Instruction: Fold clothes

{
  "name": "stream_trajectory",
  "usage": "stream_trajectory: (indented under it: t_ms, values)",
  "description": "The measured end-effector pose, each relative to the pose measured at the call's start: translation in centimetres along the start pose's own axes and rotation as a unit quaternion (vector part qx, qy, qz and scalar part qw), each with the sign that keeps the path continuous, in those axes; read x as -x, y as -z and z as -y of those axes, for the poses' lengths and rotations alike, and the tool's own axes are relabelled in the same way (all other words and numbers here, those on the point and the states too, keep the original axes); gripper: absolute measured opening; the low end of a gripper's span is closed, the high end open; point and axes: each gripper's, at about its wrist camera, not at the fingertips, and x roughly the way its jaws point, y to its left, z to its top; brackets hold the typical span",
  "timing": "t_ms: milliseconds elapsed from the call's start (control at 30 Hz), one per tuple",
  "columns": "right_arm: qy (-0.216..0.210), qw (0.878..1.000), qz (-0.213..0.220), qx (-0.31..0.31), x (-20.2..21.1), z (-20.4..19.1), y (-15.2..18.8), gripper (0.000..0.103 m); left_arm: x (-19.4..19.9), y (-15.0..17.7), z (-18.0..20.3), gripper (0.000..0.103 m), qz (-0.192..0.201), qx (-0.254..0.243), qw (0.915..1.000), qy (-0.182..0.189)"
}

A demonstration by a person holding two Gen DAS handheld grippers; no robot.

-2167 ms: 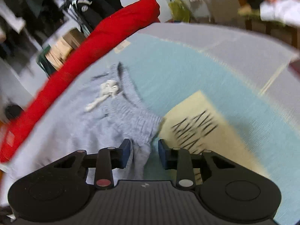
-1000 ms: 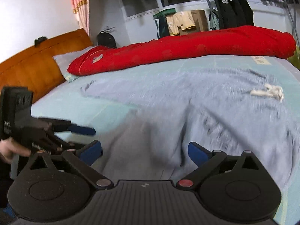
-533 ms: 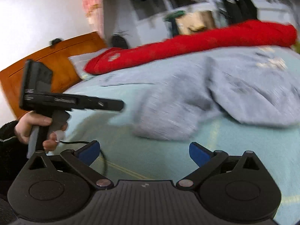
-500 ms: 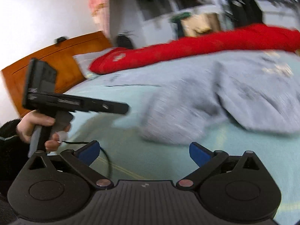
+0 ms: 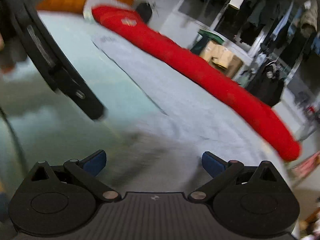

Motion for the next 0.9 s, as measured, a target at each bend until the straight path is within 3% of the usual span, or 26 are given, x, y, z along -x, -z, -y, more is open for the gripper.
stream_trajectory:
  t_ms: [133,267,567,767,900]
  values:
    - [-0.003,0.999,-0.028,-0.036,-0.3,4.5,-1.1,0.103,-0.7,-1.7,0.3,0.092,-0.014,-0.01,0.9998,0.009]
    - [0.029,0.995,-0.063,-0.065,-1.6,8.7,-1.5,0.103,-2.0,-3.0,1.2,0.092,-0.024,-0.007,0.9995,0.02]
    - [0.05,0.976,-0.12,-0.172,-4.9,16.6,2.8,0.103,-5.1,-4.8,3.9,0.092,-0.044,0.012,0.997,0.062]
    - [0.094,0.968,-0.151,-0.177,-5.1,19.4,4.6,0.103,-7.2,-5.6,6.1,0.092,-0.055,0.011,0.9941,0.093]
    - [0.066,0.97,-0.138,-0.19,-4.4,20.2,5.3,0.103,-9.0,-5.6,7.2,0.091,-0.06,0.028,0.9922,0.105]
